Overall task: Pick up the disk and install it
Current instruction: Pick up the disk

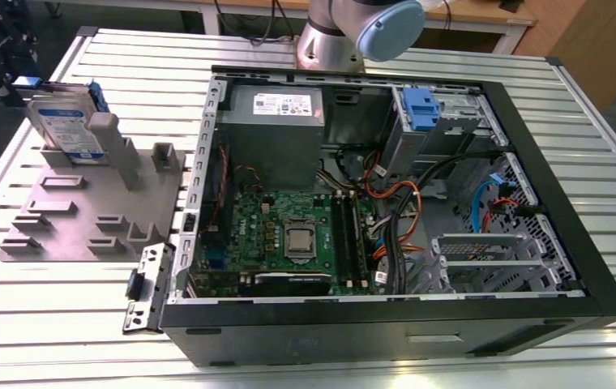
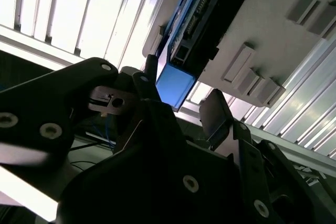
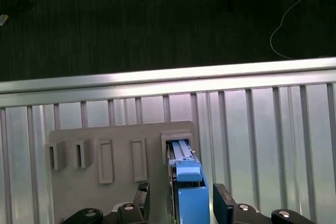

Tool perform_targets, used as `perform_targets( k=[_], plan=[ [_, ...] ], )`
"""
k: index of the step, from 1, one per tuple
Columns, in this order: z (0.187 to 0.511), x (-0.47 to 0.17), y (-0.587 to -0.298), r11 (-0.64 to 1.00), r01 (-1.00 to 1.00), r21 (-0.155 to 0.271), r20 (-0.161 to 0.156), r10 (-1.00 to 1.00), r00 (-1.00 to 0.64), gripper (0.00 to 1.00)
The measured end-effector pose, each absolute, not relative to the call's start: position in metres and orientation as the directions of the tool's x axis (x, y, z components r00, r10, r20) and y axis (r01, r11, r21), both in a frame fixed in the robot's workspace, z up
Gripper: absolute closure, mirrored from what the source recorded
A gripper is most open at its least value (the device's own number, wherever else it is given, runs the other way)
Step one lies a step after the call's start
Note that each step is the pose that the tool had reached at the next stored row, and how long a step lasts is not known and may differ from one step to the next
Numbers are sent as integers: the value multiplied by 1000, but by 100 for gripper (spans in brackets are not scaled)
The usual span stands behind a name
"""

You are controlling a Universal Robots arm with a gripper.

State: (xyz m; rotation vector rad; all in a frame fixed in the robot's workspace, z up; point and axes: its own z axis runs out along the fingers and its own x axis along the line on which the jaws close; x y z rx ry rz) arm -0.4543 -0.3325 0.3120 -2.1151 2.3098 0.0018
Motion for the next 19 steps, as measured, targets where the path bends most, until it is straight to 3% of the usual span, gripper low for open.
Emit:
perform_targets(
  k=[11,13,14,19],
  plan=[
    [303,-454,-329,69,-998,-6,-9,-998,-69,41],
    [302,-454,-329,69,-998,-6,-9,-998,-69,43],
    [302,-454,-329,69,-998,-6,-9,-998,-69,49],
    [301,-454,-329,69,-998,-6,-10,-998,-69,49]
  ],
)
